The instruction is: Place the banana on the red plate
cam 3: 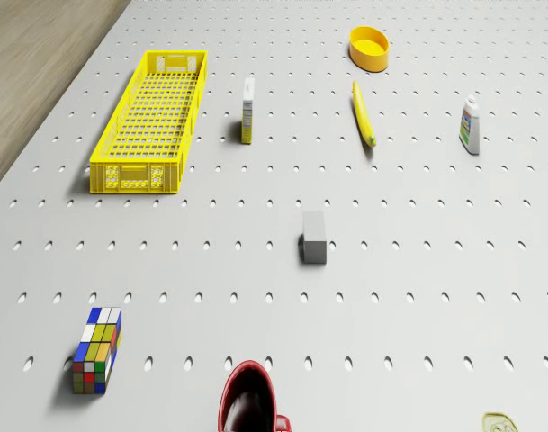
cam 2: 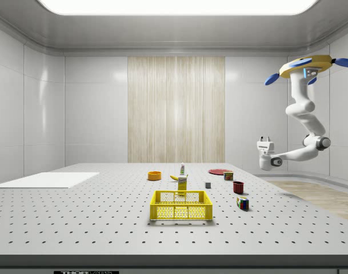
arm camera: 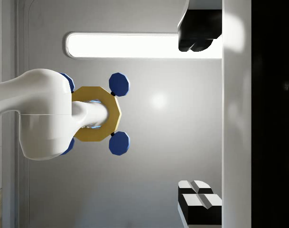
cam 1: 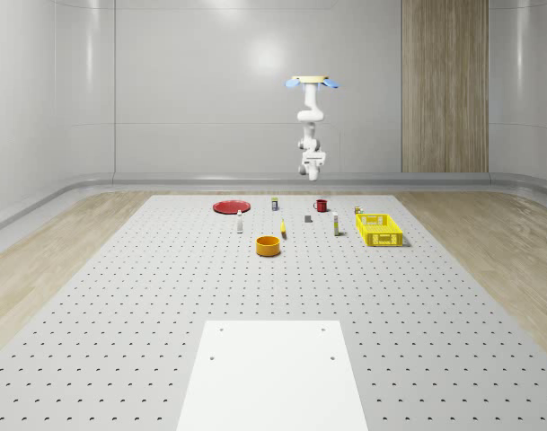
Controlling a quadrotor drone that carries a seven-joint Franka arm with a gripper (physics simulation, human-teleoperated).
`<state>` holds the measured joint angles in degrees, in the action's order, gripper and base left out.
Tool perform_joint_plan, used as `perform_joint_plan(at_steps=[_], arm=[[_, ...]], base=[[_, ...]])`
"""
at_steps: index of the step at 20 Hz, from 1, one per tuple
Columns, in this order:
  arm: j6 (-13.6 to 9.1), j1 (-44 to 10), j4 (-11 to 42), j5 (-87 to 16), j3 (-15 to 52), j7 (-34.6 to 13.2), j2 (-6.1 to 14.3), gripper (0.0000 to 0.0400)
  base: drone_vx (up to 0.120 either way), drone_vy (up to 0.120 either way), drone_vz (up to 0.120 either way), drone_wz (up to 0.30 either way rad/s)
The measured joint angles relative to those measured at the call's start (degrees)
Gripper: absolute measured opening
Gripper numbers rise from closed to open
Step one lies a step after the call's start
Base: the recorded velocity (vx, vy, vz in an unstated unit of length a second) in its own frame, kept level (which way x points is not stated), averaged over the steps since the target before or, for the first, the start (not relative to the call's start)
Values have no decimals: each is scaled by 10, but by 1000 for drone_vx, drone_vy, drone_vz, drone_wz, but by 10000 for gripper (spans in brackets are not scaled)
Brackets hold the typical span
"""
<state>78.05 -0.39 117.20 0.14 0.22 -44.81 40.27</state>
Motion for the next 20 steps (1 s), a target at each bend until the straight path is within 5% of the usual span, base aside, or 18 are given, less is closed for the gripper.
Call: perform_joint_plan(at_steps=[20], arm=[[6, -1, 1, -1, 2, 0, 4, 400]], base=[[120, -120, 0, 0]])
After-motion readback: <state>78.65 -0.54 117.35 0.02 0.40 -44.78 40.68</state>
